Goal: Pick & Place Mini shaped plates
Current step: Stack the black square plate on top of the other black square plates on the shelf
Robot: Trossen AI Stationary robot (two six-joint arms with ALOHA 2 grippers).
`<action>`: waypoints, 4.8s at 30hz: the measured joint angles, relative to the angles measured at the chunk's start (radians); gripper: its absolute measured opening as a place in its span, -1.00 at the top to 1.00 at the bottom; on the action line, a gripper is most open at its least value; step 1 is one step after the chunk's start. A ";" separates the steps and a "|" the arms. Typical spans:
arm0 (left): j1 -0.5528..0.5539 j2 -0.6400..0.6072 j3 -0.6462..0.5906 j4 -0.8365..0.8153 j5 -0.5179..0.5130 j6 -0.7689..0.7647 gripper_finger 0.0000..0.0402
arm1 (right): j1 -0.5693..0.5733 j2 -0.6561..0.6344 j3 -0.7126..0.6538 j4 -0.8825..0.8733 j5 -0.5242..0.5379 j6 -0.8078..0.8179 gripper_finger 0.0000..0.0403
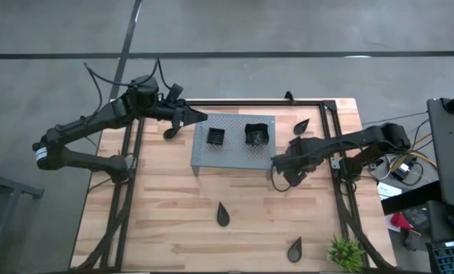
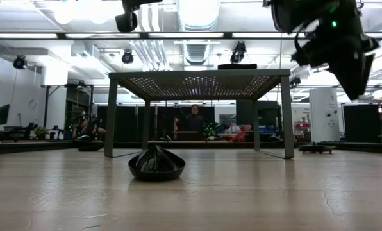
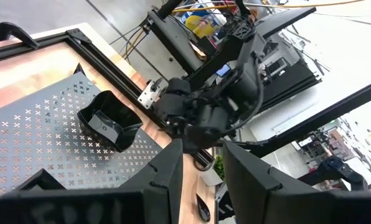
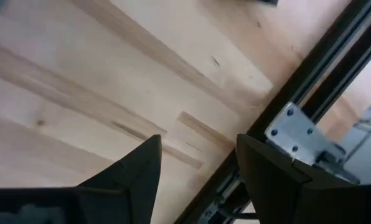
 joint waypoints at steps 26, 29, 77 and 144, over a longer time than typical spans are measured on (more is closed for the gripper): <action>0.000 0.000 0.000 0.000 0.000 0.004 0.47 | -0.264 -0.635 -0.166 0.225 0.300 0.659 0.17; 0.000 0.000 0.000 0.000 -0.001 0.001 0.47 | -0.329 -0.665 -0.216 0.277 0.284 0.685 0.15; 0.001 0.001 0.000 0.002 -0.013 -0.010 0.47 | -0.514 -0.441 -0.634 0.780 0.093 0.963 0.40; 0.001 0.001 0.000 0.003 -0.013 -0.026 0.47 | -0.514 -0.342 -0.393 0.715 0.348 0.508 0.96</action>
